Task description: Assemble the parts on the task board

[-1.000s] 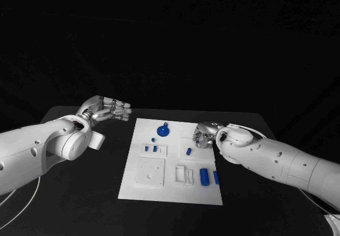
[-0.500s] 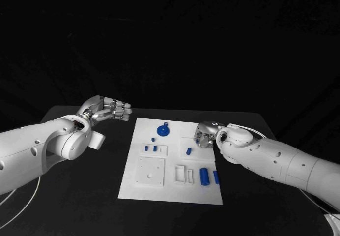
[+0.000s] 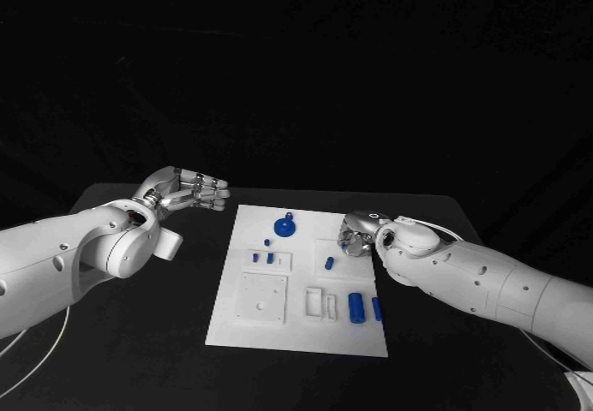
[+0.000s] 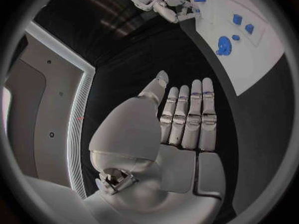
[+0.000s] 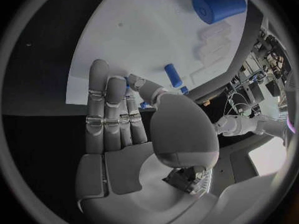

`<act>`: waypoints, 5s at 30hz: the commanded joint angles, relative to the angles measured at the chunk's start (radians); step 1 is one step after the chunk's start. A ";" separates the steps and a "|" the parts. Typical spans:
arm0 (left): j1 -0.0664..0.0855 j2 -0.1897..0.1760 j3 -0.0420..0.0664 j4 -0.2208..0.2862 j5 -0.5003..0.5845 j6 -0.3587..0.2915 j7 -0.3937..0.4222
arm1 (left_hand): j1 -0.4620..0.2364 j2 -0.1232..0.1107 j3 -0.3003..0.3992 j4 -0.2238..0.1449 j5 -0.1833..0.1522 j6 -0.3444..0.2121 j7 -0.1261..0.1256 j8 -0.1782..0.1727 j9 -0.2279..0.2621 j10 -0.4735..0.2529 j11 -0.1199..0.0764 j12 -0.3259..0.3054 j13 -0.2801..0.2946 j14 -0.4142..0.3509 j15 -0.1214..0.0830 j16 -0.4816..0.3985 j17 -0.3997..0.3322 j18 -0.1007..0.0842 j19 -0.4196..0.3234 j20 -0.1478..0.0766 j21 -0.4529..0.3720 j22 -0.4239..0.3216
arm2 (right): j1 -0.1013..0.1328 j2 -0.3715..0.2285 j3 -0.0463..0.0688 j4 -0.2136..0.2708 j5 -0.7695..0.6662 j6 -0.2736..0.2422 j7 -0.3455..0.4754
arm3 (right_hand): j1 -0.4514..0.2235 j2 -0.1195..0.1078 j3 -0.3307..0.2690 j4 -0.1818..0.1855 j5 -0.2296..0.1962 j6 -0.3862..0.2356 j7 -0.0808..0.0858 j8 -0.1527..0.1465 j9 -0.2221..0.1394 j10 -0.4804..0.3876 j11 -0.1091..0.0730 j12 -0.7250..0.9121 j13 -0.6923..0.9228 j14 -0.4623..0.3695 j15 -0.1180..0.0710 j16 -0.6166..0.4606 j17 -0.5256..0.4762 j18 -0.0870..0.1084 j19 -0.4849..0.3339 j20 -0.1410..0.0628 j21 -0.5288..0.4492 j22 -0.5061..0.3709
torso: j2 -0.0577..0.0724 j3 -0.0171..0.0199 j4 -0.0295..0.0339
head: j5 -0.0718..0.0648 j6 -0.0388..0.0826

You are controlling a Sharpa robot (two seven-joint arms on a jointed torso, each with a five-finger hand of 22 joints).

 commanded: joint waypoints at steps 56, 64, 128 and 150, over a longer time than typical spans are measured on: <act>-0.001 0.018 0.001 -0.003 0.004 0.008 0.011 | 0.005 0.001 0.009 -0.001 0.003 -0.003 0.006 -0.001 0.000 0.006 0.001 0.001 -0.001 0.004 0.002 0.000 0.001 0.001 0.006 0.000 0.006 -0.003 | -0.029 -0.032 0.119 0.342 -0.030 -0.037 -0.020 | -0.012 0.016 0.009 -0.023 0.011 0.047 -0.013 0.002 0.002 0.049 -0.016 0.006 0.004 0.003 -0.021 0.004 0.009 -0.002 0.004 -0.024 -0.019 0.116 | 0.001 -0.0029 0.0006 | 0.083 0.013; -0.001 0.021 0.001 -0.001 0.004 0.003 0.012 | 0.006 0.003 0.010 0.000 0.004 -0.002 0.005 -0.001 0.000 0.006 0.001 0.001 -0.001 0.005 0.002 0.000 0.001 0.001 0.007 0.000 0.008 -0.008 | -0.033 0.009 0.055 0.362 -0.122 -0.053 -0.072 | -0.014 0.012 0.023 -0.025 0.005 0.048 -0.013 0.002 0.002 0.051 -0.016 0.006 0.004 0.004 -0.022 0.007 0.009 -0.001 0.008 -0.025 -0.024 0.128 | 0.002 0.0014 -0.0008 | 0.103 0.013; -0.005 0.046 -0.006 -0.013 0.004 0.023 0.000 | 0.008 0.005 0.011 0.009 0.002 0.002 0.004 0.000 0.000 0.004 0.001 0.001 -0.001 0.002 0.003 0.000 0.001 0.001 0.005 0.001 0.008 -0.014 | -0.048 0.129 -0.092 0.270 -0.177 -0.002 -0.068 | -0.021 0.018 0.021 -0.034 0.019 0.044 -0.012 0.002 0.002 0.046 -0.014 0.006 0.004 0.004 -0.021 0.008 -0.001 -0.001 0.016 -0.025 -0.050 0.152 | 0.002 -0.0010 -0.0017 | 0.167 -0.011; -0.006 0.048 -0.006 -0.014 0.004 0.031 -0.006 | 0.008 0.005 0.009 0.012 0.002 0.002 0.004 -0.001 0.000 0.003 0.001 0.001 -0.001 0.002 0.003 0.000 0.001 0.001 0.005 0.001 0.008 -0.016 | -0.050 0.151 -0.129 0.241 -0.160 0.025 -0.064 | -0.034 0.005 -0.007 -0.031 0.049 -0.021 0.006 -0.001 -0.001 -0.019 0.006 0.006 0.003 -0.002 -0.009 0.003 -0.007 0.000 0.009 -0.016 -0.070 0.164 | 0.001 -0.0028 -0.0018 | 0.160 -0.018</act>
